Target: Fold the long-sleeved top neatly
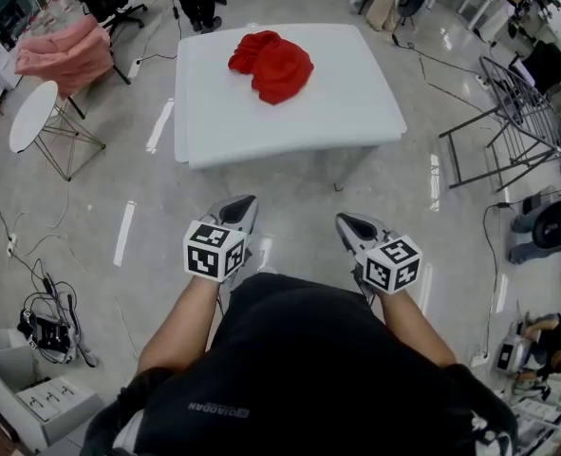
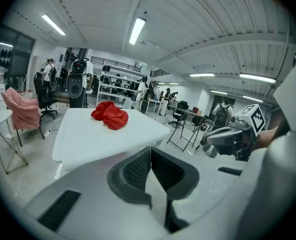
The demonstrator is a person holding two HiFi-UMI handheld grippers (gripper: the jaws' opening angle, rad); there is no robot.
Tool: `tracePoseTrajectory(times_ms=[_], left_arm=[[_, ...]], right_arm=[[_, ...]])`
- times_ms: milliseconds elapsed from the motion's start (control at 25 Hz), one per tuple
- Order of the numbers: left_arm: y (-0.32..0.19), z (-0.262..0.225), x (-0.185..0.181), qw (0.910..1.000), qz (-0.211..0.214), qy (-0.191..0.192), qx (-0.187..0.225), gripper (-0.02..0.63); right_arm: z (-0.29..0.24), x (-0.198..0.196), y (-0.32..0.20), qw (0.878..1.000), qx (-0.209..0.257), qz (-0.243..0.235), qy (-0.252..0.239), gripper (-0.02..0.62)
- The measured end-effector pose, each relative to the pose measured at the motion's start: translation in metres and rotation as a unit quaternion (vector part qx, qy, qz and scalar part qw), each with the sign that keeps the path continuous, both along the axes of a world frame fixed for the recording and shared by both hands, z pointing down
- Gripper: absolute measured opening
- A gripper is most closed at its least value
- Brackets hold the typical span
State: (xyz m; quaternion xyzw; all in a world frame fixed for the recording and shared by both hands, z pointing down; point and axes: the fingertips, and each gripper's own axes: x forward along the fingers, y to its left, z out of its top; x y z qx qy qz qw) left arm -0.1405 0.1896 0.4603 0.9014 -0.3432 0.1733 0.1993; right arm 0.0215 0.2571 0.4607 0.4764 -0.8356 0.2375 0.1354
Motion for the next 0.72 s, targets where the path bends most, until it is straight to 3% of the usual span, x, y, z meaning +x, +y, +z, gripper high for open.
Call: tracePoseTrajectory(times_ms=[280, 720], left_arm=[[-0.030, 0.015, -0.018, 0.9998, 0.000, -0.009, -0.017, 0.006], [-0.063, 0.024, -0.019, 0.9995, -0.012, -0.016, -0.026, 0.006]], right_arm=[[0.004, -0.027, -0.035, 1.000, -0.002, -0.013, -0.002, 0.005], [0.015, -0.023, -0.072, 1.000, -0.018, -0.015, -0.012, 0.005]])
